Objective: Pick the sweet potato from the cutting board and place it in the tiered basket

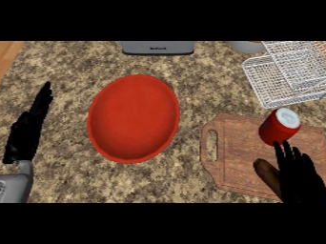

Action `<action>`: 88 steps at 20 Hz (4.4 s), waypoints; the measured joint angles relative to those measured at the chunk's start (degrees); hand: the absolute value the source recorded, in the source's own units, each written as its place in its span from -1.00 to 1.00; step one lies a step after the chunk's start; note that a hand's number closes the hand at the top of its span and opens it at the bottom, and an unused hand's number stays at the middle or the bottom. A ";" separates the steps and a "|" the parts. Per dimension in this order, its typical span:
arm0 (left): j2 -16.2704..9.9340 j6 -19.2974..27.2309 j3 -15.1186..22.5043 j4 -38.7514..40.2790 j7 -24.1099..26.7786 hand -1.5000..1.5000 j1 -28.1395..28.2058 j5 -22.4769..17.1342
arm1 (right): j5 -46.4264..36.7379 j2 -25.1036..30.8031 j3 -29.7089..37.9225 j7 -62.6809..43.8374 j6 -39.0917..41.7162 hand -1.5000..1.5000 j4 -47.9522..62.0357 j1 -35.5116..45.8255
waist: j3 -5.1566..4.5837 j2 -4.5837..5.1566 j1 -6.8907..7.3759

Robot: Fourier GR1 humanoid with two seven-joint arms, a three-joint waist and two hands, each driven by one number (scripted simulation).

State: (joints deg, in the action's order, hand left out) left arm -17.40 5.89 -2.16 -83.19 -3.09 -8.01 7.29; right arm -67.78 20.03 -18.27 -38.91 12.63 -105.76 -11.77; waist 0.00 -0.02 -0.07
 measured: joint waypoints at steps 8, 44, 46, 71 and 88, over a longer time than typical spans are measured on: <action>1.39 -0.85 -1.51 1.19 0.51 0.00 -1.13 1.80 | -0.41 -3.02 1.89 2.25 0.96 -1.00 4.69 2.54 | -0.09 -0.06 -0.02; 2.31 -3.08 -2.70 -1.83 -1.07 0.00 0.08 2.67 | 18.04 -19.61 3.71 10.45 0.69 1.00 -6.09 25.39 | -0.01 -0.16 0.26; 1.86 -3.44 -3.41 -1.86 -0.94 0.00 0.24 2.23 | 18.52 -19.47 5.90 8.82 1.34 1.00 -9.55 27.87 | -0.02 -0.16 0.12; 3.71 -3.77 -3.38 -1.15 -0.74 0.00 -1.17 3.84 | 18.43 5.27 27.16 23.91 2.97 1.00 20.14 55.23 | -0.01 0.32 1.02; 4.55 -3.58 -3.34 0.07 0.52 0.00 -1.29 5.13 | 11.89 16.26 30.41 47.47 -9.92 1.00 60.07 66.32 | -0.02 0.47 1.54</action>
State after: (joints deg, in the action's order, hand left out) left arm -12.85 2.31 -5.50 -83.12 -2.57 -9.31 12.42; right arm -55.89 36.29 12.14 8.56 2.71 -45.69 54.56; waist -0.01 0.45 1.47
